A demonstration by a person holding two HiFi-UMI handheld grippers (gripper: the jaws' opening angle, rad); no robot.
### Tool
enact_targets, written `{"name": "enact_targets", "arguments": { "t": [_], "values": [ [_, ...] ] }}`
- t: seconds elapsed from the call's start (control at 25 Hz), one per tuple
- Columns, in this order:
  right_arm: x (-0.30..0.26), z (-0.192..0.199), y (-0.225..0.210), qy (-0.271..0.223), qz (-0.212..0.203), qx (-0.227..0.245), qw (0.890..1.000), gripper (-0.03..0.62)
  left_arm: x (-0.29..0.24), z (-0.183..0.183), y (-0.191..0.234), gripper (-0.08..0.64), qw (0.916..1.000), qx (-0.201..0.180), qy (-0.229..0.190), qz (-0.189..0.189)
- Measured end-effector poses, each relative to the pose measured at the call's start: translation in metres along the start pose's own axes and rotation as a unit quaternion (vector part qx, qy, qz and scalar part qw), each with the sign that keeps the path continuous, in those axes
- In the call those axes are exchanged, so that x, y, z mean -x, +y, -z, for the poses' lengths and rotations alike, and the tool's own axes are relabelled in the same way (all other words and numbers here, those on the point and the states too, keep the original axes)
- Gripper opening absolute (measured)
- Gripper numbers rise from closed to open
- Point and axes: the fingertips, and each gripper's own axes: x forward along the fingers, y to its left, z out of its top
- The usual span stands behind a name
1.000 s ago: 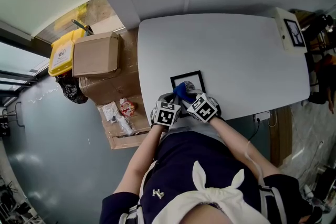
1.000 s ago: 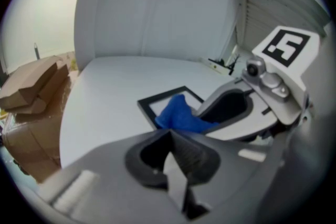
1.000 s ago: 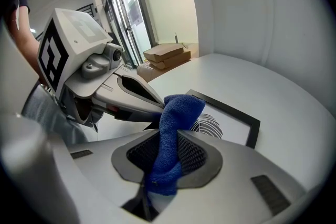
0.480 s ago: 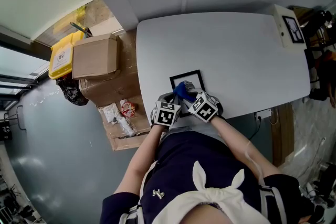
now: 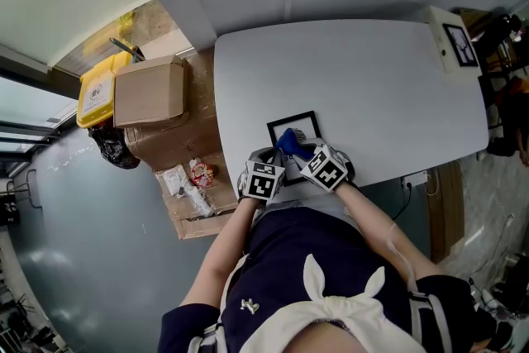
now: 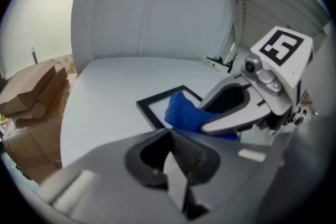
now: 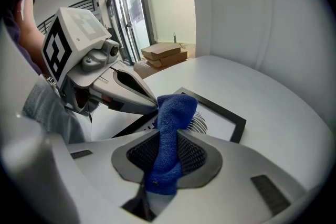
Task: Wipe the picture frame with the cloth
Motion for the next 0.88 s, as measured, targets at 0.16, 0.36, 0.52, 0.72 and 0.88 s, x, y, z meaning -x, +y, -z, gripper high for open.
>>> {"name": "enact_targets", "arguments": {
  "t": [0.16, 0.36, 0.52, 0.72, 0.88],
  "values": [
    [0.003, 0.001, -0.004, 0.002, 0.007, -0.003, 1.000, 0.094, 0.000, -0.001, 0.001, 0.003, 1.0000, -0.006, -0.002, 0.001],
    [0.004, 0.004, -0.009, 0.007, 0.020, -0.001, 1.000, 0.094, 0.000, -0.002, 0.001, 0.003, 1.0000, -0.005, -0.008, 0.001],
    [0.007, 0.006, -0.014, 0.010, 0.029, -0.005, 1.000, 0.094, 0.000, -0.001, 0.002, 0.003, 1.0000, -0.007, -0.006, 0.000],
    [0.011, 0.009, -0.020, 0.013, 0.032, -0.007, 0.999, 0.094, 0.001, -0.002, 0.000, 0.003, 1.0000, -0.008, -0.005, 0.000],
    [0.013, 0.011, -0.025, 0.018, 0.039, -0.006, 0.999, 0.094, 0.001, -0.003, 0.001, 0.003, 0.9999, -0.012, -0.009, -0.005]
  ]
}}
